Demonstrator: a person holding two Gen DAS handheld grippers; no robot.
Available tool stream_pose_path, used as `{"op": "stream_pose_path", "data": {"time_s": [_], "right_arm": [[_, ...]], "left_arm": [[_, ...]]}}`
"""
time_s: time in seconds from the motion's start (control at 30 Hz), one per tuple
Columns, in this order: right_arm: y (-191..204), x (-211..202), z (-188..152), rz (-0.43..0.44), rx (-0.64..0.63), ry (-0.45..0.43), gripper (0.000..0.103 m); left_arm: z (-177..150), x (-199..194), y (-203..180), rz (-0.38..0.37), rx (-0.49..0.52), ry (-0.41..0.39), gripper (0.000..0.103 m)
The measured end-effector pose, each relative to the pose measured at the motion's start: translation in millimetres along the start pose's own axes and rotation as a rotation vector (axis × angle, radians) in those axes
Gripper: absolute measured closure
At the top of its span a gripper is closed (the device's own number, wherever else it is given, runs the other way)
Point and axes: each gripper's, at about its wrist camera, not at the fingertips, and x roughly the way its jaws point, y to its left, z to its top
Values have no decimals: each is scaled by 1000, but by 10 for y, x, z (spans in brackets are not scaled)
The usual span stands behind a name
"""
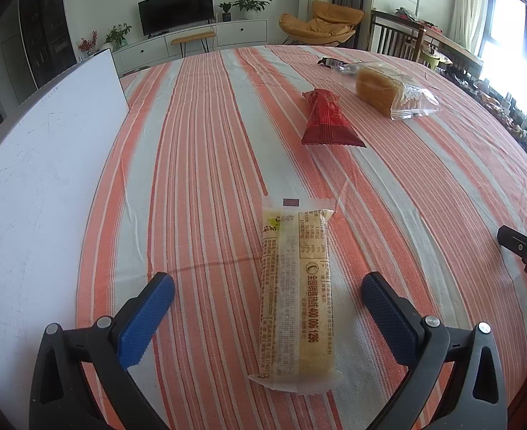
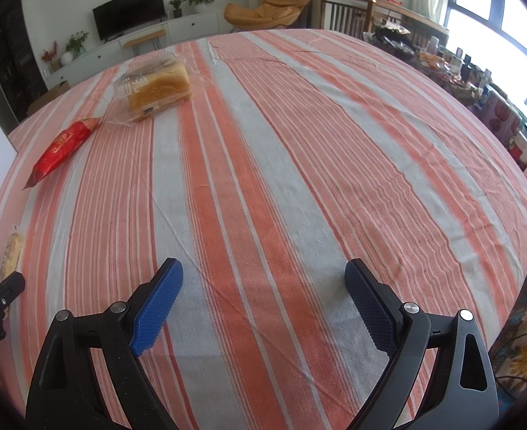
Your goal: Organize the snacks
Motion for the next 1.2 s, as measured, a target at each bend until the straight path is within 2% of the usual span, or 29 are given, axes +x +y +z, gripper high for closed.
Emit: {"op": "stream_pose_path", "data": {"time_s": [0.1,0.2,0.23,0.4,0.47,0.57,0.73,0.9,0.93,0.97,1.0,1.03,1.13,1.2], "right_arm": [[1,14,33,4,-14,33,8],[13,66,176,5,-4,157,9],[40,79,241,29,13,191,9],[489,38,762,297,68,215,11],[753,127,967,421,112,257,10],[1160,340,1174,512,130,337,11],[1712,595,1274,444,26,365,12],[1956,694,1160,364,-116,378,14],[1979,665,1142,340,-151,362,23],[1999,636,1136,304,-194,348,48],[1988,625,1126,285,-222,345,66],[1952,625,1121,283,-226,350,80],[1780,595,1107,316,-201,366,82],[1693,506,1053,312,-239,367,83]], "left_arm": [[0,0,0,0,0,0,0],[-2,2,0,0,0,0,0],[-1,2,0,1,0,0,0],[-2,3,0,0,0,0,0],[-2,3,0,0,0,0,0],[0,1,0,0,0,0,0],[-1,2,0,1,0,0,0],[1,1,0,1,-1,0,0],[1,1,-1,1,-1,0,0],[-2,4,-1,1,-1,0,0],[-2,3,-1,1,-1,0,0],[-1,2,-1,1,-1,0,0],[-1,3,-1,1,-1,0,0],[-2,3,-1,1,-1,0,0]]}}
